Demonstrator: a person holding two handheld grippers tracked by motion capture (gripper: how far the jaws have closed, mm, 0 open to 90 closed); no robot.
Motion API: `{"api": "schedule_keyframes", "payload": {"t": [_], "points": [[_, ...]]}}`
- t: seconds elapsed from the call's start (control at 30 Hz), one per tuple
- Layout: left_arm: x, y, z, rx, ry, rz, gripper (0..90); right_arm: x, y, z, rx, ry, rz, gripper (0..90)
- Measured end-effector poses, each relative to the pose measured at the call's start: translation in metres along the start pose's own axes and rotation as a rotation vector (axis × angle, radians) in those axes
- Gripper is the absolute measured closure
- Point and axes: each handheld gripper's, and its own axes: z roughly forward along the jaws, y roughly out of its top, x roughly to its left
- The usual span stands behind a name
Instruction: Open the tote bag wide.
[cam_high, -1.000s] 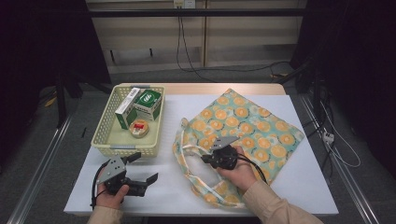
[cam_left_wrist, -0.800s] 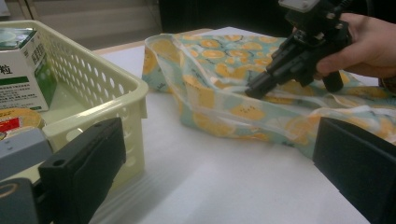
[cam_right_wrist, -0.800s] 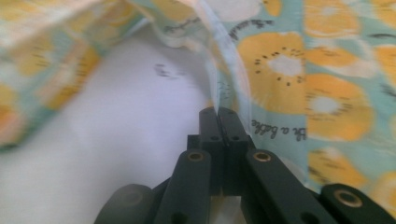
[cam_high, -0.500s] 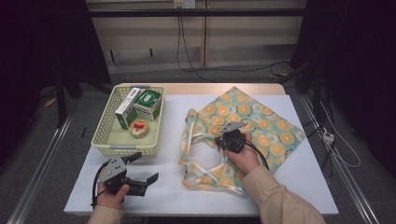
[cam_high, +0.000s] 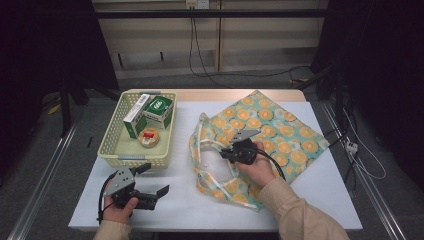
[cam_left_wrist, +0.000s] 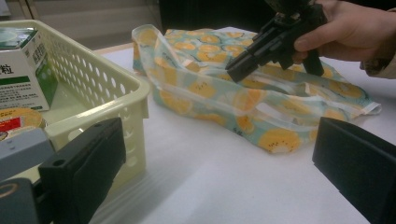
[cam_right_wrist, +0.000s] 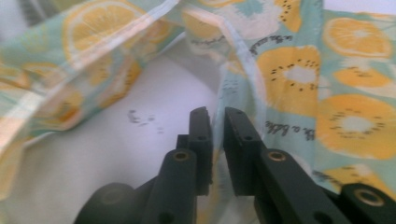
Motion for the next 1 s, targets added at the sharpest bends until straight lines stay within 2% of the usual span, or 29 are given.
{"api": "schedule_keyframes", "payload": {"t": [0.07,0.13,0.17,0.23,0.47,0.57,0.67,0.83,0.93,1.0], "points": [[0.000,0.000,0.000,0.002,0.000,0.001,2.5,0.007,0.001,-0.002,0.001,0.018,-0.010,78.4],[0.000,0.000,0.000,0.000,0.001,-0.006,2.5,0.012,0.002,-0.004,-0.005,0.050,-0.016,80.1],[0.000,0.000,0.000,0.002,0.002,0.003,2.5,0.015,0.002,-0.005,-0.007,0.064,-0.015,80.7],[0.000,0.000,0.000,0.002,0.003,0.003,2.5,0.020,0.002,-0.005,0.005,0.084,-0.041,82.4],[-0.001,0.000,0.000,0.003,0.001,0.000,2.5,0.042,0.010,-0.015,0.008,0.077,-0.092,67.5],[0.000,0.000,-0.001,0.000,0.004,0.001,2.5,0.052,0.013,-0.020,-0.009,0.096,-0.089,61.2],[0.000,0.000,-0.001,0.000,0.005,-0.001,2.5,0.062,0.017,-0.022,-0.021,0.122,-0.094,58.9],[-0.001,0.000,0.000,0.001,0.002,-0.003,2.5,0.079,0.023,-0.018,-0.032,0.168,-0.078,54.8],[-0.001,0.000,-0.001,0.003,0.001,-0.001,2.5,0.087,0.025,-0.013,-0.016,0.160,-0.111,50.6],[-0.001,0.000,-0.001,-0.002,0.003,-0.002,2.5,0.091,0.023,-0.006,0.006,0.163,-0.118,52.1]]}}
